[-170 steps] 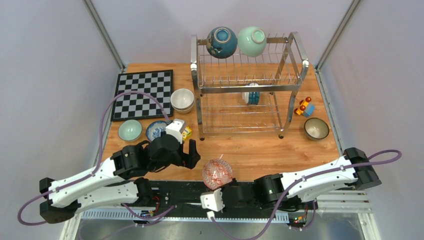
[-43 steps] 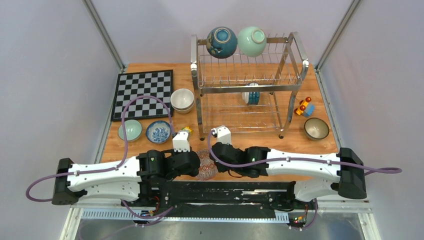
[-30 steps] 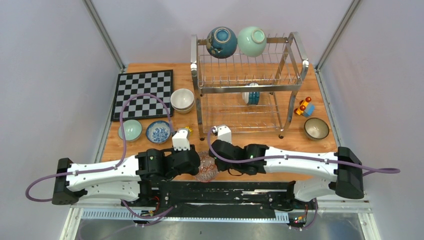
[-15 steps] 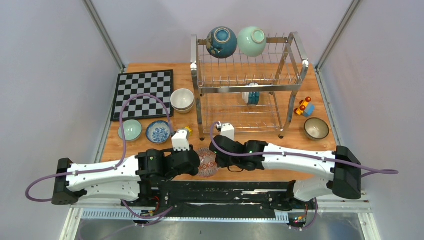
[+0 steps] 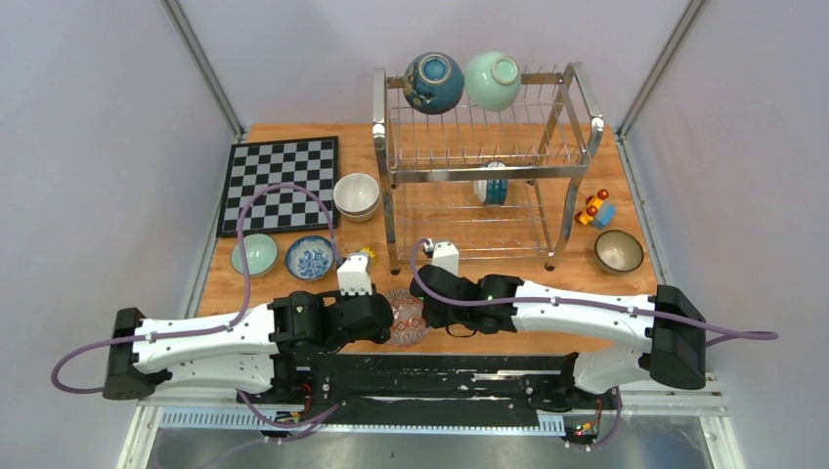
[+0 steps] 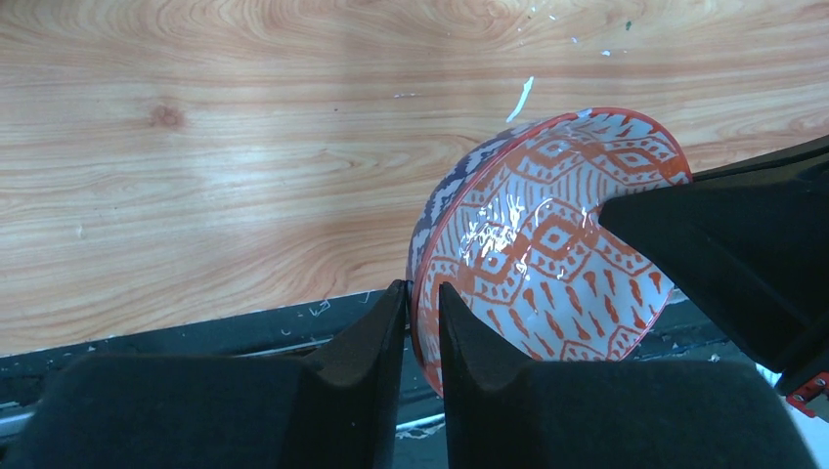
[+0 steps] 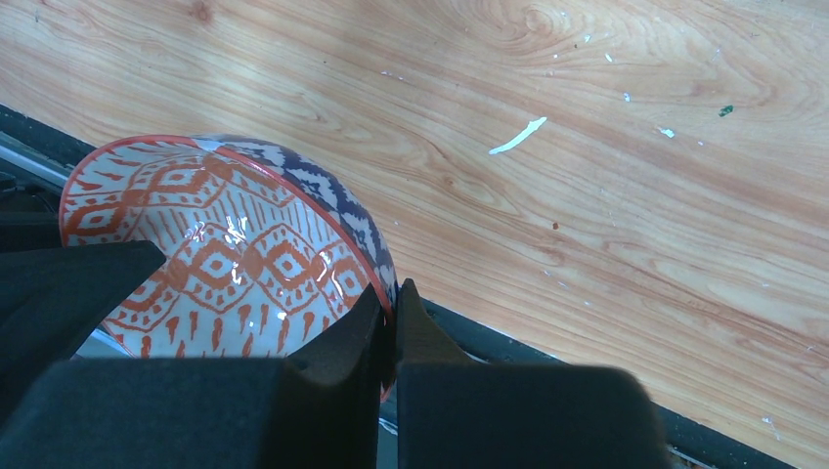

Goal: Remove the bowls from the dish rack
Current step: Place the bowl with the bowl.

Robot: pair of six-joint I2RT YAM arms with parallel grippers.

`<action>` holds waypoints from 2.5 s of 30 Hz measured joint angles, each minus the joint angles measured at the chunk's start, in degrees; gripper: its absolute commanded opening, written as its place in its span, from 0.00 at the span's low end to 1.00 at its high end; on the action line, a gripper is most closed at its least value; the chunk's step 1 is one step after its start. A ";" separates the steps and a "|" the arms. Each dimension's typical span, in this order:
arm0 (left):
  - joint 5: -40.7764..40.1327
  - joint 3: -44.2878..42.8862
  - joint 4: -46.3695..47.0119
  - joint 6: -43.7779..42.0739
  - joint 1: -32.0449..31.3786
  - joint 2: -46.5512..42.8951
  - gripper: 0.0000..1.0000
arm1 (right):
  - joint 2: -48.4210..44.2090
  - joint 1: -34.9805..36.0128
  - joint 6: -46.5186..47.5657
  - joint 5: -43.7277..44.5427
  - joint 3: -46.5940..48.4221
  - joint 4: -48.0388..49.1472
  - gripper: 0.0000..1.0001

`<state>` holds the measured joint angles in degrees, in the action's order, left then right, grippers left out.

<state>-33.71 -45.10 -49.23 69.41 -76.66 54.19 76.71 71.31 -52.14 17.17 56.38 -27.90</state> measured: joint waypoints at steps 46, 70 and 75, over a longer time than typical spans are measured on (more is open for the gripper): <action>-1.01 2.60 0.55 -12.24 19.85 -7.28 0.00 | -27.39 -0.11 22.97 -7.10 -13.97 9.38 0.66; 15.04 1.07 8.41 -24.90 64.32 2.29 0.00 | -38.99 -0.11 30.18 -10.75 -32.02 22.38 0.62; 17.42 1.03 10.14 -25.57 70.44 4.81 0.00 | -40.61 -0.11 30.38 -10.75 -32.13 22.43 0.62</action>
<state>-16.29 -44.07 -39.09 43.83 -6.22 59.00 36.10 71.20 -21.76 6.42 24.25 -5.48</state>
